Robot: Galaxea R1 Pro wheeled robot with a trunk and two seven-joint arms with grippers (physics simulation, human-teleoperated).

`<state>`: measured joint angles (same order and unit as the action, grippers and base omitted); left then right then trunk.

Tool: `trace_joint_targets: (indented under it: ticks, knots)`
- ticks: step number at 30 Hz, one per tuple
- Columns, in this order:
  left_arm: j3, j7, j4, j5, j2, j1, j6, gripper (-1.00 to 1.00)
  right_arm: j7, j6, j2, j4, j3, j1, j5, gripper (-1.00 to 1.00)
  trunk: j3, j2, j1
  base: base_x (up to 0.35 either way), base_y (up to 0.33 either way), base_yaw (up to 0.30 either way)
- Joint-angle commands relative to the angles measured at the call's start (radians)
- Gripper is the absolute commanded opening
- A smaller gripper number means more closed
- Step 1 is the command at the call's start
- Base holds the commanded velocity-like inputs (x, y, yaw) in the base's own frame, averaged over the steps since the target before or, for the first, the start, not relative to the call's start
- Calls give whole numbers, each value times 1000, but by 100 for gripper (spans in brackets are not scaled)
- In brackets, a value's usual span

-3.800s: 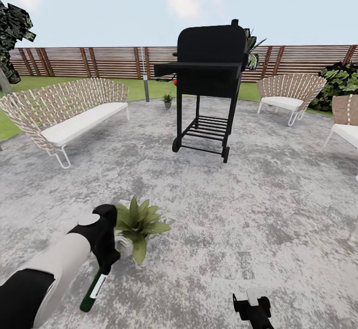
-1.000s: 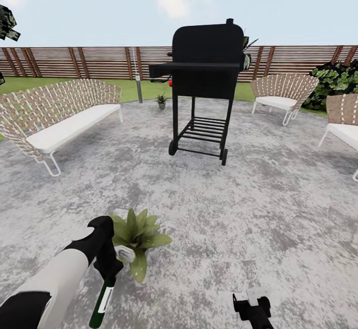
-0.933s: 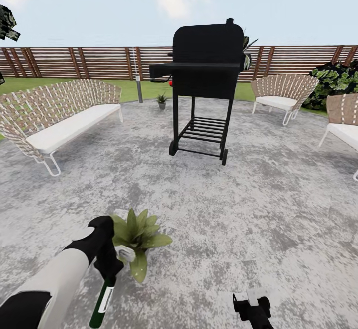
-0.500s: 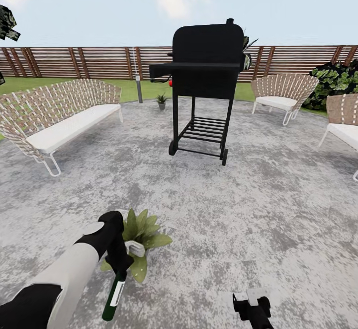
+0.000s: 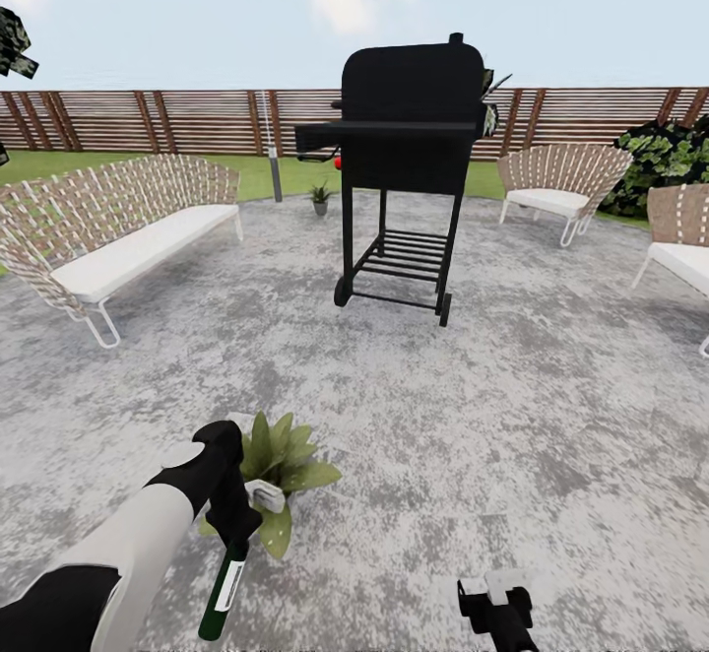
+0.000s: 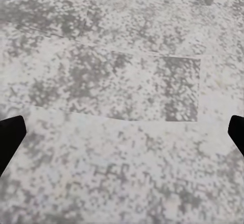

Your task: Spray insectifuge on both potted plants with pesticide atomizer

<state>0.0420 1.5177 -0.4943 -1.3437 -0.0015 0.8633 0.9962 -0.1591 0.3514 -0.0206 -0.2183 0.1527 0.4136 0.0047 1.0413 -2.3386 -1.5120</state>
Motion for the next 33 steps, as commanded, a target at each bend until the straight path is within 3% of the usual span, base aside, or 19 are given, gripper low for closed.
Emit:
trace_joint_targets:
  ticks: [1, 16, 24, 28, 33]
  knots:
    - [1, 10, -1, -9, 0, 0, 10, -100, -8, 1, 0, 1, 8, 1, 0, 100, 2, 0, 0, 0, 0, 0]
    - [2, 9, -3, -11, -9, 0, 15, -100, -10, 1, -2, -1, 5, 1, 1, 100, 21, 0, 0, -1, -33, 0]
    - [0, 8, -6, -12, -3, 0, 15, -100, -10, 1, -4, -1, 5, 1, 1, 100, 22, 0, 0, -165, -102, 0]
    - [-6, -1, -7, -12, 14, 0, 15, -100, -10, 1, -6, 0, 5, 1, 3, 100, 22, 0, 0, -17, -3, 0]
    - [-12, 0, -9, -11, 61, 0, 15, -100, -10, 1, -7, 1, 5, 1, 4, 100, 22, 0, 0, -2, 0, 0]
